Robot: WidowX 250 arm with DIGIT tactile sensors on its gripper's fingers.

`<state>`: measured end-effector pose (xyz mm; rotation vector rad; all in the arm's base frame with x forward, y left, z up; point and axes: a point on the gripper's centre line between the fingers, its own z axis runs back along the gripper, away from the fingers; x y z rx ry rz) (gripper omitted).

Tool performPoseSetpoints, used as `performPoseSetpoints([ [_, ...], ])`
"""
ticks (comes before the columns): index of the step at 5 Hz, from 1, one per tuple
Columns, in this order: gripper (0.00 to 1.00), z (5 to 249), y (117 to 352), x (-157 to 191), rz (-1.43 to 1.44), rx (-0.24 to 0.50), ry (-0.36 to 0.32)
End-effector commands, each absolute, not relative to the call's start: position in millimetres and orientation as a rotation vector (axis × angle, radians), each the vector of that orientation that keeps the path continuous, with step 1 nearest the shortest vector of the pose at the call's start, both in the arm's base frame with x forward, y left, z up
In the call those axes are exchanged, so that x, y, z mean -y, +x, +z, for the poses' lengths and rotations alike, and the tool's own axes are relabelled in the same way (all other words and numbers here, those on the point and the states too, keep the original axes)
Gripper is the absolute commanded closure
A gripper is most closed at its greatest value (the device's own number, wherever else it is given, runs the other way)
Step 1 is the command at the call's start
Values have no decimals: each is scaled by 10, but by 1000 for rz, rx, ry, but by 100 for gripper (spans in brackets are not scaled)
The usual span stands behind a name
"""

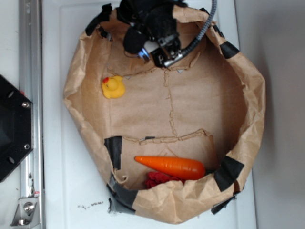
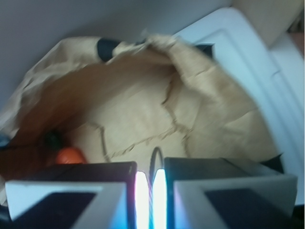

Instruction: Grab the silver keys.

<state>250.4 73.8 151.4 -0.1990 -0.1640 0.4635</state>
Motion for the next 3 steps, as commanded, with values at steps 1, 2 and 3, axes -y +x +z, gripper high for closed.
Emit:
performPoseSetpoints([
  [1,100,1625,2527,-759,463,151,-92],
  [2,100,1563,2543,-718,466,159,-64],
  [3,100,1495,2540,-699,464,186,-28],
])
